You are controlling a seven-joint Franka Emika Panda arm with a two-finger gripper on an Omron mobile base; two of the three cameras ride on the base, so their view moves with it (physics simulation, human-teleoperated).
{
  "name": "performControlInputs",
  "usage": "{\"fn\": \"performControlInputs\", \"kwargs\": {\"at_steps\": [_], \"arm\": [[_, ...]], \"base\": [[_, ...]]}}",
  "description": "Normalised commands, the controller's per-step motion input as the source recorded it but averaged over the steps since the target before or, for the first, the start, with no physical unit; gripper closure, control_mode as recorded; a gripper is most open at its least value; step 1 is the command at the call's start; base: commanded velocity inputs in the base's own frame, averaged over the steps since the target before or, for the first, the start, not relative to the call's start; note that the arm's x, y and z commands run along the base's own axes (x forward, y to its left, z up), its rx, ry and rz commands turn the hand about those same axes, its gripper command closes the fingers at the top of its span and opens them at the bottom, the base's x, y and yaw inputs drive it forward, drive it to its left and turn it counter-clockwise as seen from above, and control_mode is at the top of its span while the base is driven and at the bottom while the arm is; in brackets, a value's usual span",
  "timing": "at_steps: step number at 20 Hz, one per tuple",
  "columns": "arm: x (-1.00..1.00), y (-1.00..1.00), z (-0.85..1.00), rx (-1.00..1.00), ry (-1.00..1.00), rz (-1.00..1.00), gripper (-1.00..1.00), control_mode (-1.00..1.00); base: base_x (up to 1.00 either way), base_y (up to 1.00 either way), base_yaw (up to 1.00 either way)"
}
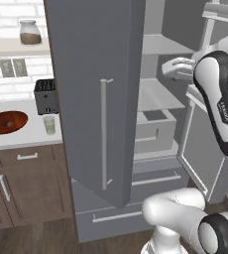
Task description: Grab a lemon wedge from the fridge and one ice cube from the ice bowl, and put them in the glass of lemonade.
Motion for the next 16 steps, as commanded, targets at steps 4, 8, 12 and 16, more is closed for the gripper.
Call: {"fn": "performControlInputs", "kwargs": {"at_steps": [4,8,12,16], "arm": [[0.77,0.01,-0.10,0.01,0.23,0.11,-1.00,-1.00],[0.78,0.18,-0.31,0.01,0.09,0.13,-1.00,-1.00],[1.00,0.03,-0.25,0.03,0.14,0.10,-1.00,-1.00],[0.88,0.07,-0.39,0.03,0.06,0.03,-1.00,-1.00]], "base": [[0.00,0.00,0.00],[0.00,0.00,0.00],[0.00,0.00,0.00],[0.00,0.00,0.00]]}}
